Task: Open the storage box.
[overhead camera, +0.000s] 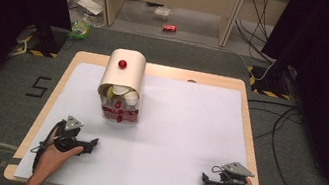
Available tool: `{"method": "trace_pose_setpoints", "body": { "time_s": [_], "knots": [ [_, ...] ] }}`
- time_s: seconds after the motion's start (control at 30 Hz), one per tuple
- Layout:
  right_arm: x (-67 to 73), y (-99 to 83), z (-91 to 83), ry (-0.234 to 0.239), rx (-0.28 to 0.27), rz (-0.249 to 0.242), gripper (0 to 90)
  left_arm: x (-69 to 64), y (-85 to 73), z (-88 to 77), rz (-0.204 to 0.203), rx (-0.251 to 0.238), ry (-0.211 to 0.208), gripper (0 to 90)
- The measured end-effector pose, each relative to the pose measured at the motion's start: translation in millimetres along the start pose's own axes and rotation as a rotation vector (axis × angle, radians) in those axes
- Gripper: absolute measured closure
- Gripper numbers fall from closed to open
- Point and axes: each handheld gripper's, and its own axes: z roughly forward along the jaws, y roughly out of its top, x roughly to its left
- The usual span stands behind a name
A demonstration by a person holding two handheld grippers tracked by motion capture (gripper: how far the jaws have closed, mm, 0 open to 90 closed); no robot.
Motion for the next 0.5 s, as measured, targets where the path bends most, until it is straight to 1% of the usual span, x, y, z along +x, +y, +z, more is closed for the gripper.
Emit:
{"method": "trace_pose_setpoints", "body": {
  "time_s": [0.3,0.4,0.47,0.5],
  "knots": [
    [-0.7,-0.2,0.6,0.004,-0.006,-0.008,4.4,0.8,0.1,-0.5,-0.009,-0.003,-0.007,6.6],
    [-0.8,-0.2,0.7,0.004,-0.007,-0.008,4.3,1.9,0.0,-1.4,-0.017,-0.007,-0.010,7.6],
    [-0.9,-0.3,0.6,0.004,-0.007,-0.008,4.3,2.7,-0.1,-2.1,-0.019,-0.010,-0.011,9.9],
    [-0.9,-0.4,0.6,0.004,-0.007,-0.008,4.2,3.0,-0.2,-2.6,-0.014,-0.009,-0.010,11.2]
  ]
}}
